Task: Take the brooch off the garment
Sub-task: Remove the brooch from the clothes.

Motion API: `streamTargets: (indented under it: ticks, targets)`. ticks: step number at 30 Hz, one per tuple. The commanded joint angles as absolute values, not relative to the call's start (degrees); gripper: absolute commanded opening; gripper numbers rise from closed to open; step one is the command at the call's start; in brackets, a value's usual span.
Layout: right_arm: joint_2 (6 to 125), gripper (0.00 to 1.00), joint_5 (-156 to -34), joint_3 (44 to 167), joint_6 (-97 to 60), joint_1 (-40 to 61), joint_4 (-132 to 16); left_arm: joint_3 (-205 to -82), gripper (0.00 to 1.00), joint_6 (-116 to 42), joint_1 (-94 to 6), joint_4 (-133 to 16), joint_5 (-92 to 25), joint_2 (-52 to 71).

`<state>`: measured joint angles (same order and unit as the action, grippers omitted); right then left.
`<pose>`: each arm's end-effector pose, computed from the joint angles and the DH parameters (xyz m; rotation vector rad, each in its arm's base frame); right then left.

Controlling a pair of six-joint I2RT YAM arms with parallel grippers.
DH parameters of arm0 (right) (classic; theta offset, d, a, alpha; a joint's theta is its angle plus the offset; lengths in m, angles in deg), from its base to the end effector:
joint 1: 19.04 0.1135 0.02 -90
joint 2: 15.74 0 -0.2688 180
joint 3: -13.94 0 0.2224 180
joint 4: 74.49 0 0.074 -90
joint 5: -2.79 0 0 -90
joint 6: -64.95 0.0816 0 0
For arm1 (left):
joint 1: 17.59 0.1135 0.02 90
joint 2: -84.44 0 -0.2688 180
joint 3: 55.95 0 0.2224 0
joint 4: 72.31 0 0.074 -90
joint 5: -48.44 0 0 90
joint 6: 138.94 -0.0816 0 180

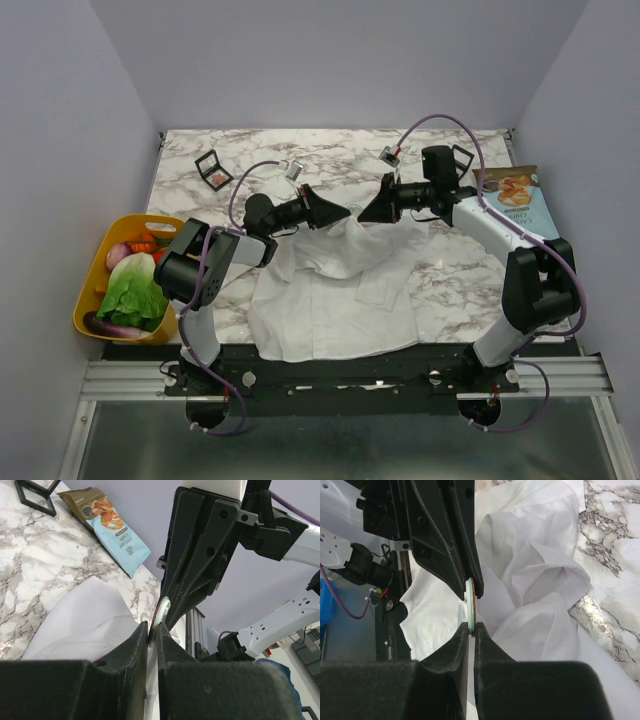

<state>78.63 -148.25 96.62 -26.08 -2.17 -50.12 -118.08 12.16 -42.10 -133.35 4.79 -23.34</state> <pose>0.3142 0.1699 0.2696 -0.9099 1.8949 1.3168 0.3242 -0.2127 0.2450 0.3132 1.6060 -1.7202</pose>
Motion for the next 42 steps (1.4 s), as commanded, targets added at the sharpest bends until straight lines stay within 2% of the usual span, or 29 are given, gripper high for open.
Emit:
streamTargets:
  ticks: [1,7,17,22,27,34,42]
  targets:
    - [75.9,0.08,-144.9,98.6,-27.2,-2.2,-50.7,-119.0,0.2,12.0,-42.8,-153.4,7.0,-23.0]
    - [74.4,0.02,-137.1,99.8,-30.4,-2.2,-47.4,-118.8,0.26,11.5,-42.8,-153.4,7.3,-23.2]
    - [73.0,0.03,-132.5,101.7,-33.9,-2.2,-42.7,-118.8,0.37,11.8,-42.8,-153.4,7.4,-23.7]
    - [73.2,0.03,-133.3,102.0,-33.2,-2.2,-42.6,-119.2,0.44,12.1,-42.9,-153.4,7.7,-24.0]
    - [72.9,0.03,-135.8,102.4,-31.7,-2.2,-42.4,-118.5,0.45,8.9,-43.2,-152.1,6.9,-23.2]
    - [72.8,0.03,-140.3,103.4,-30.0,-2.1,-41.2,-117.7,0.51,-1.4,-44.4,-139.9,4.7,-20.3]
    - [72.4,0.03,-142.5,103.6,-29.9,-2.1,-40.3,-117.9,0.51,-9.6,-45.4,-131.6,3.9,-19.4]
